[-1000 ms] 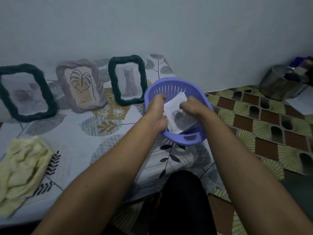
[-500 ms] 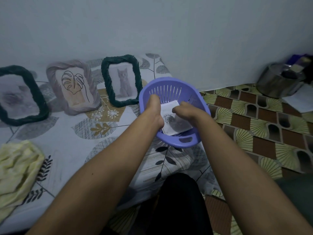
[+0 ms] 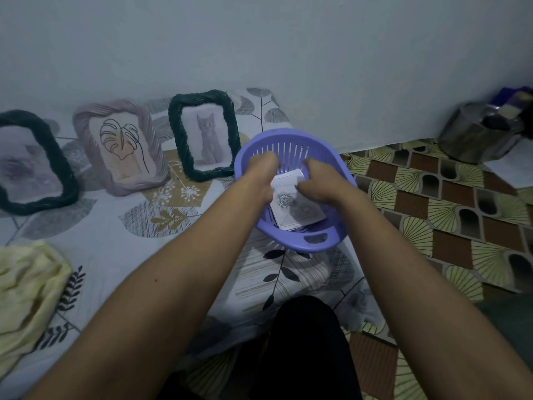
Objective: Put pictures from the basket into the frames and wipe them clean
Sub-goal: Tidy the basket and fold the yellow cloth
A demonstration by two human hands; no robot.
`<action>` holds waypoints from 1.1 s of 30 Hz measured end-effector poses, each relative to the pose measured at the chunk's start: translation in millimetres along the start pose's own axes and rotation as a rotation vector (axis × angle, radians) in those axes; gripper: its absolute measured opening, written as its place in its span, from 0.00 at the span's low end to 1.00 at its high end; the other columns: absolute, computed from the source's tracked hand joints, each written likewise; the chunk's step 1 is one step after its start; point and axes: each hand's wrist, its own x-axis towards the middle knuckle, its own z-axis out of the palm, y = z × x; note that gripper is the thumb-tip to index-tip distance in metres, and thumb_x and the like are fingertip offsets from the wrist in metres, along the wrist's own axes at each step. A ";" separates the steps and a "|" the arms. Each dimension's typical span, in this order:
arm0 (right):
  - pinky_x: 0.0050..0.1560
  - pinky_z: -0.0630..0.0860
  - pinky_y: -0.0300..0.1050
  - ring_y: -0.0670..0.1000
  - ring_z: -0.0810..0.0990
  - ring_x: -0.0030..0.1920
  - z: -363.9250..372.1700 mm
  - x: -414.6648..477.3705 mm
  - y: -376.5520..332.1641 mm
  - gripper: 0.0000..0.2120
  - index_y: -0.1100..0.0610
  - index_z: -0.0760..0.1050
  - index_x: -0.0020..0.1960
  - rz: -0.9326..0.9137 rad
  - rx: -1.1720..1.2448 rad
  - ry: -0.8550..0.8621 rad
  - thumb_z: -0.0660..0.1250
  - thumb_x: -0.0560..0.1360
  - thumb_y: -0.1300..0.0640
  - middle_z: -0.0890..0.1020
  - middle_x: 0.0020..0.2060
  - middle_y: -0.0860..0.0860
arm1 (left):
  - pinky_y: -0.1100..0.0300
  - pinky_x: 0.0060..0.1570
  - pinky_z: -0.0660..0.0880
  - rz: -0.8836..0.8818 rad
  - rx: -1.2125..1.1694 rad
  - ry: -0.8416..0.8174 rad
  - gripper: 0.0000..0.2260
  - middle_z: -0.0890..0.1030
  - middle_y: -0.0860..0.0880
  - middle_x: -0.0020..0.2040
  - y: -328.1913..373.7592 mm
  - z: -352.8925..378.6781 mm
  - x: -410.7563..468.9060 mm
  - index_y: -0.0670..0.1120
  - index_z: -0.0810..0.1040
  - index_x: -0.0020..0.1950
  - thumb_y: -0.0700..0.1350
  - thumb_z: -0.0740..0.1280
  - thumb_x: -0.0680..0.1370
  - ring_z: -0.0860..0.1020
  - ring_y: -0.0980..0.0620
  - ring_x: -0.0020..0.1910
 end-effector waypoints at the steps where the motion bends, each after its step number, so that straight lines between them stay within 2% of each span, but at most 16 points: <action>1: 0.63 0.72 0.54 0.61 0.72 0.66 -1.9 -0.8 0.3 0.22 0.62 0.65 0.71 -0.036 -0.131 -0.022 0.63 0.79 0.58 0.73 0.67 0.60 | 0.59 0.30 0.67 0.067 0.127 0.030 0.08 0.70 0.43 0.43 2.4 -1.6 2.3 0.43 0.72 0.55 0.35 0.57 0.79 0.68 0.48 0.38; 2: 0.65 0.71 0.56 0.62 0.70 0.67 -2.9 -2.9 0.1 0.23 0.61 0.66 0.71 -0.061 -0.274 -0.064 0.63 0.78 0.55 0.72 0.68 0.59 | 0.58 0.28 0.64 0.123 0.302 0.039 0.09 0.70 0.42 0.41 5.1 -2.4 5.4 0.41 0.72 0.57 0.35 0.56 0.81 0.68 0.47 0.36; 3: 0.67 0.68 0.59 0.63 0.68 0.69 -1.8 -4.1 1.2 0.23 0.59 0.66 0.71 -0.085 -0.409 -0.110 0.63 0.78 0.52 0.72 0.69 0.59 | 0.57 0.29 0.61 0.163 0.475 0.039 0.09 0.70 0.42 0.40 7.1 -1.9 9.3 0.39 0.74 0.54 0.35 0.54 0.82 0.68 0.46 0.35; 5: 0.67 0.65 0.62 0.63 0.65 0.70 2.3 -8.0 3.0 0.24 0.57 0.66 0.70 -0.130 -0.608 -0.197 0.62 0.78 0.47 0.69 0.69 0.58 | 0.58 0.34 0.62 0.219 0.754 -0.017 0.13 0.69 0.44 0.37 5.8 -0.4 24.5 0.41 0.71 0.39 0.34 0.55 0.82 0.67 0.47 0.34; 6: 0.67 0.63 0.62 0.63 0.63 0.70 4.9 -9.3 4.2 0.27 0.57 0.65 0.71 -0.144 -0.659 -0.231 0.64 0.78 0.45 0.68 0.70 0.57 | 0.56 0.38 0.65 0.237 0.883 -0.054 0.14 0.68 0.46 0.36 4.3 0.3 31.6 0.44 0.68 0.35 0.34 0.57 0.81 0.67 0.48 0.35; 9: 0.69 0.61 0.64 0.63 0.60 0.72 10.8 -8.4 6.7 0.36 0.59 0.60 0.74 -0.161 -0.741 -0.298 0.68 0.75 0.42 0.64 0.72 0.58 | 0.49 0.47 0.73 0.331 1.220 -0.102 0.11 0.73 0.44 0.42 3.4 6.1 38.3 0.44 0.70 0.38 0.34 0.60 0.79 0.71 0.44 0.42; 12: 0.68 0.61 0.63 0.63 0.61 0.71 13.8 -3.5 6.9 0.39 0.59 0.60 0.74 -0.179 -0.769 -0.281 0.71 0.73 0.40 0.65 0.71 0.58 | 0.45 0.60 0.71 0.361 1.370 -0.178 0.04 0.72 0.43 0.48 5.0 12.1 38.5 0.41 0.72 0.46 0.35 0.60 0.80 0.72 0.40 0.50; 13: 0.68 0.61 0.63 0.62 0.61 0.71 14.6 -2.1 7.0 0.39 0.59 0.60 0.73 -0.182 -0.767 -0.264 0.71 0.72 0.40 0.65 0.70 0.58 | 0.45 0.60 0.71 0.380 1.436 -0.200 0.02 0.72 0.42 0.50 4.3 13.3 43.0 0.40 0.72 0.50 0.36 0.61 0.80 0.73 0.39 0.54; 16: 0.68 0.62 0.61 0.62 0.62 0.70 15.8 0.3 7.8 0.38 0.59 0.61 0.72 -0.173 -0.755 -0.248 0.73 0.72 0.43 0.65 0.69 0.58 | 0.46 0.54 0.72 0.410 1.582 -0.227 0.03 0.74 0.37 0.60 2.6 13.2 48.0 0.41 0.71 0.52 0.37 0.63 0.79 0.73 0.35 0.60; 19: 0.69 0.62 0.61 0.63 0.62 0.70 15.3 0.9 7.1 0.38 0.60 0.61 0.73 -0.165 -0.748 -0.253 0.73 0.72 0.44 0.65 0.70 0.59 | 0.48 0.55 0.71 0.422 1.604 -0.238 0.08 0.75 0.38 0.61 2.6 12.9 52.0 0.40 0.74 0.58 0.37 0.63 0.79 0.74 0.37 0.59; 22: 0.70 0.61 0.61 0.64 0.62 0.71 15.5 0.6 4.4 0.38 0.60 0.61 0.74 -0.147 -0.728 -0.268 0.73 0.72 0.45 0.65 0.70 0.59 | 0.52 0.50 0.69 0.436 1.610 -0.245 0.04 0.74 0.40 0.54 3.7 12.5 47.8 0.41 0.72 0.54 0.37 0.63 0.79 0.73 0.41 0.51; 25: 0.70 0.62 0.60 0.63 0.62 0.71 15.0 -1.5 3.1 0.37 0.60 0.60 0.73 -0.141 -0.668 -0.267 0.72 0.73 0.46 0.64 0.70 0.58 | 0.52 0.48 0.69 0.452 1.587 -0.239 0.03 0.73 0.42 0.50 5.0 12.2 44.0 0.41 0.72 0.53 0.36 0.61 0.79 0.72 0.41 0.48; 27: 0.69 0.63 0.59 0.63 0.62 0.71 13.1 -3.2 1.5 0.31 0.59 0.61 0.71 -0.150 -0.589 -0.237 0.69 0.75 0.49 0.64 0.70 0.58 | 0.52 0.49 0.70 0.477 1.527 -0.231 0.03 0.73 0.42 0.51 6.5 10.5 41.3 0.43 0.72 0.50 0.36 0.61 0.79 0.72 0.42 0.48; 29: 0.66 0.65 0.59 0.63 0.64 0.70 10.9 -3.8 -2.1 0.24 0.58 0.63 0.71 -0.158 -0.512 -0.177 0.64 0.78 0.51 0.66 0.70 0.58 | 0.52 0.53 0.72 0.491 1.412 -0.213 0.06 0.74 0.41 0.56 8.5 6.8 40.0 0.44 0.75 0.53 0.35 0.61 0.80 0.74 0.42 0.53; 31: 0.63 0.69 0.56 0.62 0.69 0.67 7.2 -5.6 -9.1 0.22 0.59 0.64 0.72 -0.140 -0.408 -0.122 0.61 0.80 0.55 0.70 0.69 0.58 | 0.53 0.61 0.71 0.527 1.218 -0.187 0.16 0.75 0.41 0.66 13.6 0.8 33.2 0.42 0.74 0.67 0.35 0.62 0.80 0.74 0.42 0.64; 33: 0.62 0.73 0.57 0.61 0.73 0.64 4.5 -10.7 -19.0 0.22 0.60 0.66 0.72 -0.114 -0.253 -0.089 0.61 0.79 0.59 0.73 0.67 0.59 | 0.55 0.63 0.71 0.575 1.015 -0.132 0.19 0.76 0.42 0.68 18.6 -8.7 18.9 0.40 0.74 0.69 0.32 0.61 0.79 0.74 0.44 0.67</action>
